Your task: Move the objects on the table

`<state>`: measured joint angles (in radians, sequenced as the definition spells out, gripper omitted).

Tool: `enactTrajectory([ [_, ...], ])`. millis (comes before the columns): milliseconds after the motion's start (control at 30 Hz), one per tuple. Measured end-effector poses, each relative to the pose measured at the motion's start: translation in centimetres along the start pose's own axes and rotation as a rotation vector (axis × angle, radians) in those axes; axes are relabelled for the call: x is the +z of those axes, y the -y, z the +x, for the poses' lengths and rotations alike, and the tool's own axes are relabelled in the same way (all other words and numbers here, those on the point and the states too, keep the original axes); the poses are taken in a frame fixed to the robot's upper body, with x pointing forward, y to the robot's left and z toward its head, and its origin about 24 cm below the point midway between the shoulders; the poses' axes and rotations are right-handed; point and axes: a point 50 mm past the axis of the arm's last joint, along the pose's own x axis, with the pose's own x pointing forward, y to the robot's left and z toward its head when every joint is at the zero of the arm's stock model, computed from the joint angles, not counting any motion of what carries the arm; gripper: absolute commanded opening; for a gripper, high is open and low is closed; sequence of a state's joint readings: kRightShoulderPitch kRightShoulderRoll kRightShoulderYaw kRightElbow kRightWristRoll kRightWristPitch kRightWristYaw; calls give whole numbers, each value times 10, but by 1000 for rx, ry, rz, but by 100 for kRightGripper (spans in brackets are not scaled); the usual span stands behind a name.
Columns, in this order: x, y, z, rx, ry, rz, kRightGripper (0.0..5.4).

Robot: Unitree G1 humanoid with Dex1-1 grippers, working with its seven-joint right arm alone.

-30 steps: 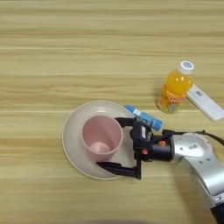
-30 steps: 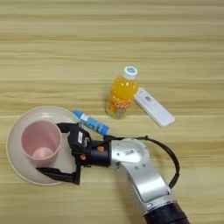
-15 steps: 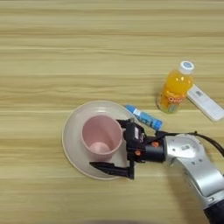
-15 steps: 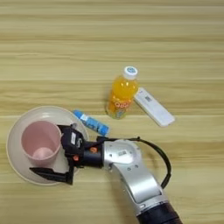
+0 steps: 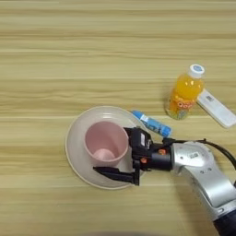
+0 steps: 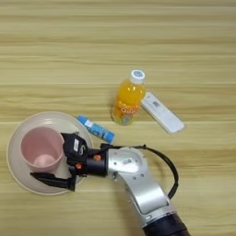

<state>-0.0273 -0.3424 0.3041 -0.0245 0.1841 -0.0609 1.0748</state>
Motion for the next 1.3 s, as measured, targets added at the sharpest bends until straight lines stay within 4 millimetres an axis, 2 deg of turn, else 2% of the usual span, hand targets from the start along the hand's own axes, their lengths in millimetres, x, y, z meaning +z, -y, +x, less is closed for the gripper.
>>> enactTrajectory([
  [200,13,13,-7,-52,62,2,425],
  [367,27,28,-22,-116,116,-16,425],
  [467,37,41,-42,-175,132,-35,425],
  [567,41,45,-55,-193,140,-42,425],
  [700,47,55,-82,-244,134,-49,425],
  [1000,49,59,-119,-209,82,-53,425],
  [1167,40,58,-129,-183,52,-24,425],
  [1300,23,58,-144,-203,-13,20,424],
])
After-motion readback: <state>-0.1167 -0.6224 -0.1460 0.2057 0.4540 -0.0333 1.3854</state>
